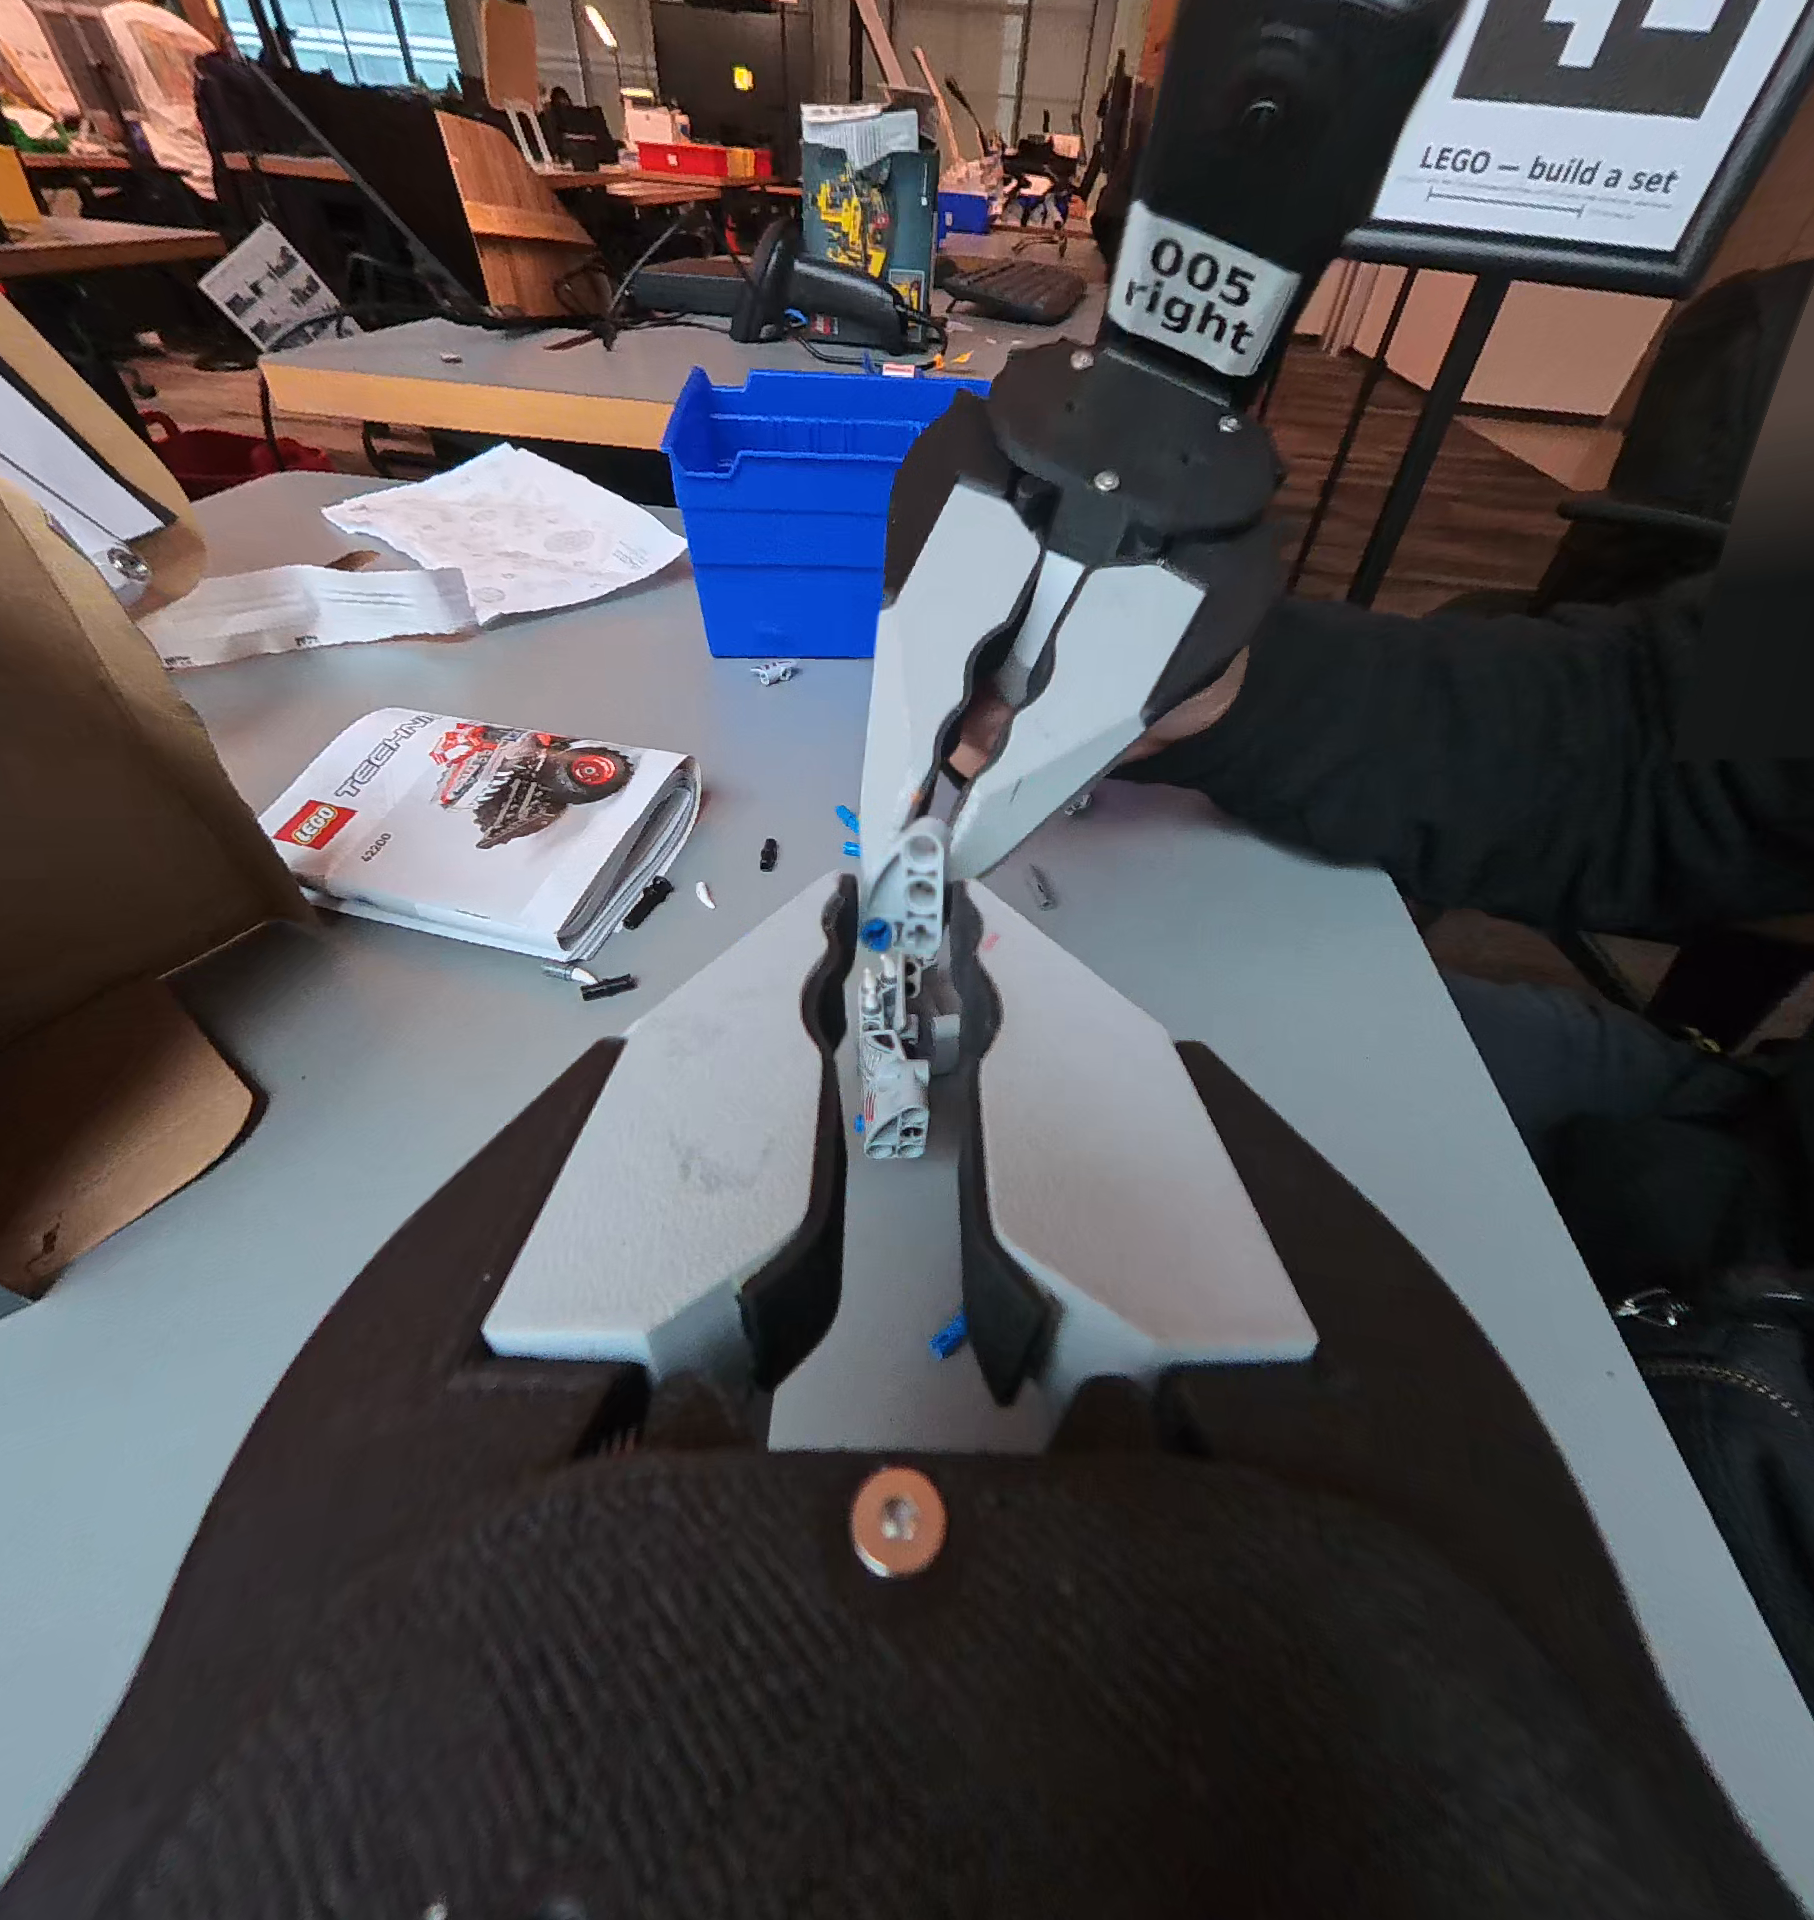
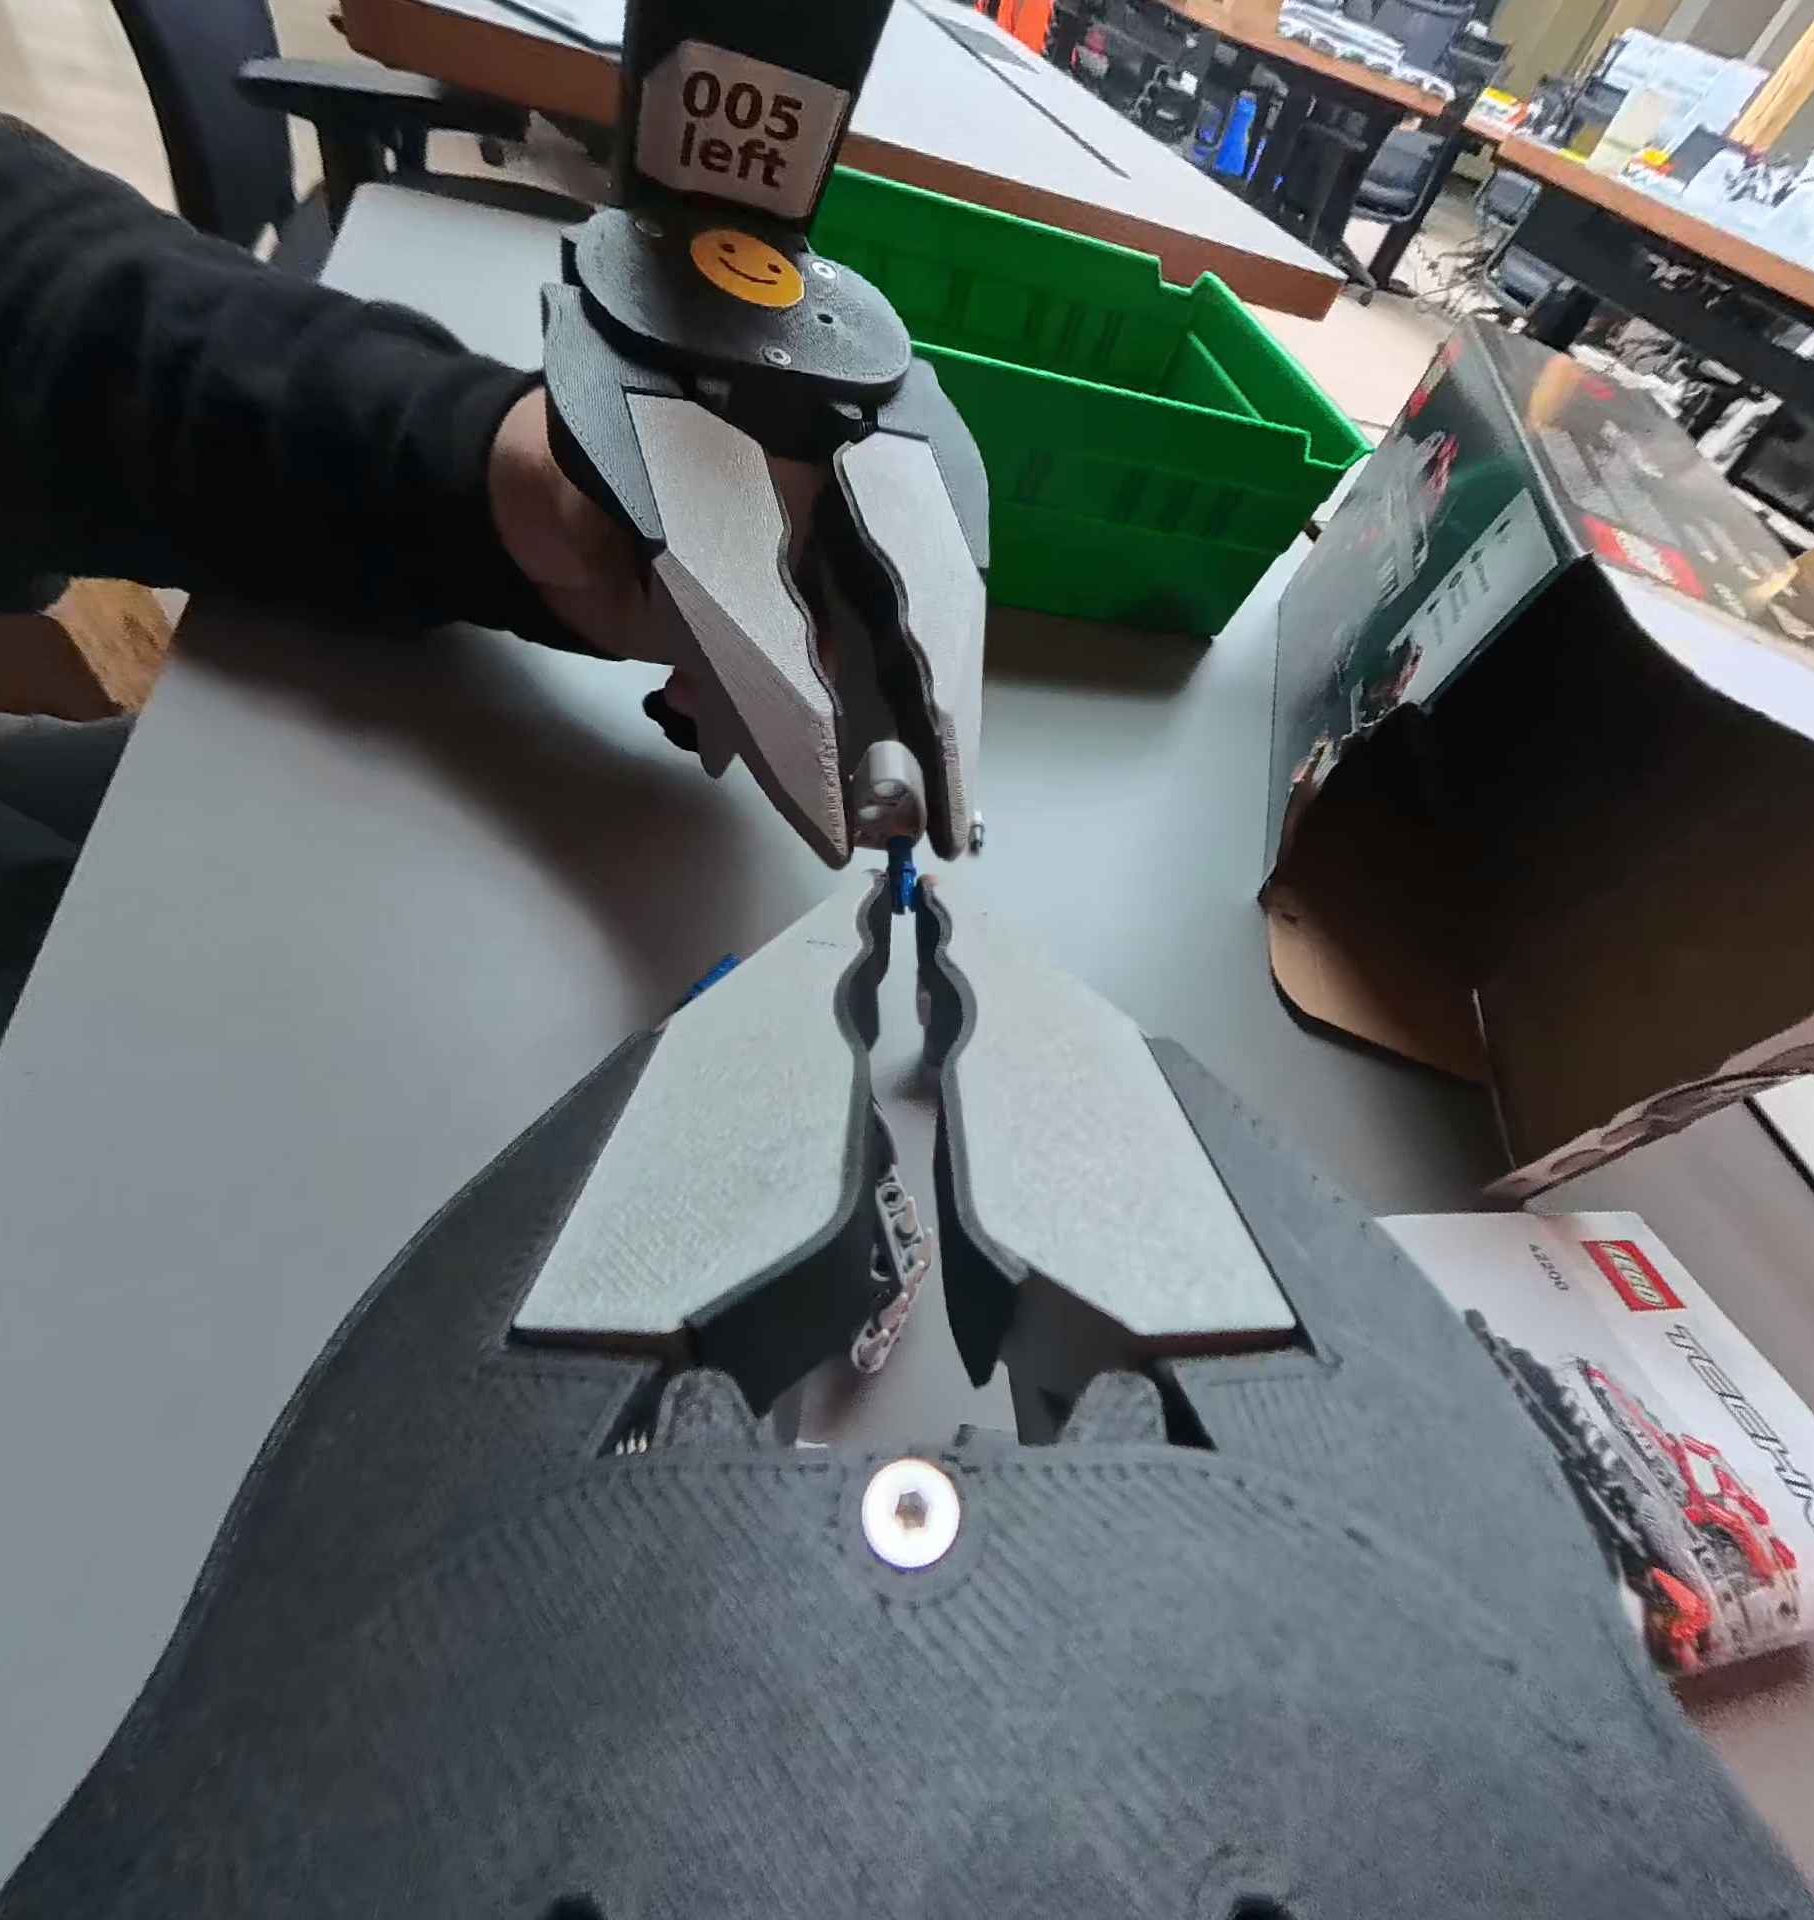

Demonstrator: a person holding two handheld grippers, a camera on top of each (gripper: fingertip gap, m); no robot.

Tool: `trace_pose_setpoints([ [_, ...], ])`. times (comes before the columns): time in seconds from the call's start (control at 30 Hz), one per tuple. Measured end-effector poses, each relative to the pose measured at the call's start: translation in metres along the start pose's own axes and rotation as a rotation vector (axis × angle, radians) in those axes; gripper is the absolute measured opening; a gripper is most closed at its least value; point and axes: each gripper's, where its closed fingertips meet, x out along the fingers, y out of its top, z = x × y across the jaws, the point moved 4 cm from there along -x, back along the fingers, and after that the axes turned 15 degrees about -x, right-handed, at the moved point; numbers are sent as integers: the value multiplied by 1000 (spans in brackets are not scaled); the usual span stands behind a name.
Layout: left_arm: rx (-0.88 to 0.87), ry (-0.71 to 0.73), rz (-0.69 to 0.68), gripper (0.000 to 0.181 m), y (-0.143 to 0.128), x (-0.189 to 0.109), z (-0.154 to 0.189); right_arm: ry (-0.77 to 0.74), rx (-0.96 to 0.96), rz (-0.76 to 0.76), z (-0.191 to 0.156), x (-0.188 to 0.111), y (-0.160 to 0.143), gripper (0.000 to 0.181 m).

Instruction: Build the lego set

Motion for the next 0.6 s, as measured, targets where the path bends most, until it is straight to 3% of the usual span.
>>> trace_pose_setpoints([
  [0.33,140,16,-11,14,2,-2,10,46,45,54,-3,0,5,2],
  [0.5,101,-22,15,14,4,-3,11,29,5,58,-5,-1,8,1],
  [0.6,100,-13,-40,14,0,-3,11,4,-110,-32,-8,1,6,1],
])
